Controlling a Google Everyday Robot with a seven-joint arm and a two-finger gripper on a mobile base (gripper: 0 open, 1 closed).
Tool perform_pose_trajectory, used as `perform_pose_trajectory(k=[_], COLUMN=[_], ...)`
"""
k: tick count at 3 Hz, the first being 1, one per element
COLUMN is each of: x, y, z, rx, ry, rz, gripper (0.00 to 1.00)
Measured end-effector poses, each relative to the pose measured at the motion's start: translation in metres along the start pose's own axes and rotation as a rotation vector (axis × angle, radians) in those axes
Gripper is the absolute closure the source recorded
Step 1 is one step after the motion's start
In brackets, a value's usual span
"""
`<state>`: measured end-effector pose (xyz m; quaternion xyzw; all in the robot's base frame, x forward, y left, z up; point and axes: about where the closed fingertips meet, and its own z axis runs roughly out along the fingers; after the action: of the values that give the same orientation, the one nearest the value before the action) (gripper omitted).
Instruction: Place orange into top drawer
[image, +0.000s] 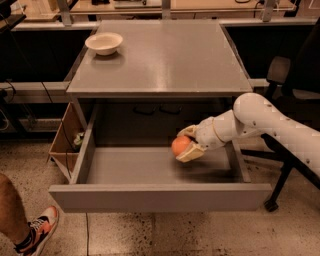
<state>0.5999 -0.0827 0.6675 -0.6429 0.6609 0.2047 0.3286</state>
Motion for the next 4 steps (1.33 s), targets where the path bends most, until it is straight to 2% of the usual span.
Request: perform_pose_trajectory(k=[3, 4], x=[0.0006, 0.0006], y=[0.0008, 0.0008], z=[0.0017, 0.0017], rx=[-0.002, -0.002], ry=[-0.003, -0.003], rz=[-0.003, -0.003], gripper=[0.11, 0.0])
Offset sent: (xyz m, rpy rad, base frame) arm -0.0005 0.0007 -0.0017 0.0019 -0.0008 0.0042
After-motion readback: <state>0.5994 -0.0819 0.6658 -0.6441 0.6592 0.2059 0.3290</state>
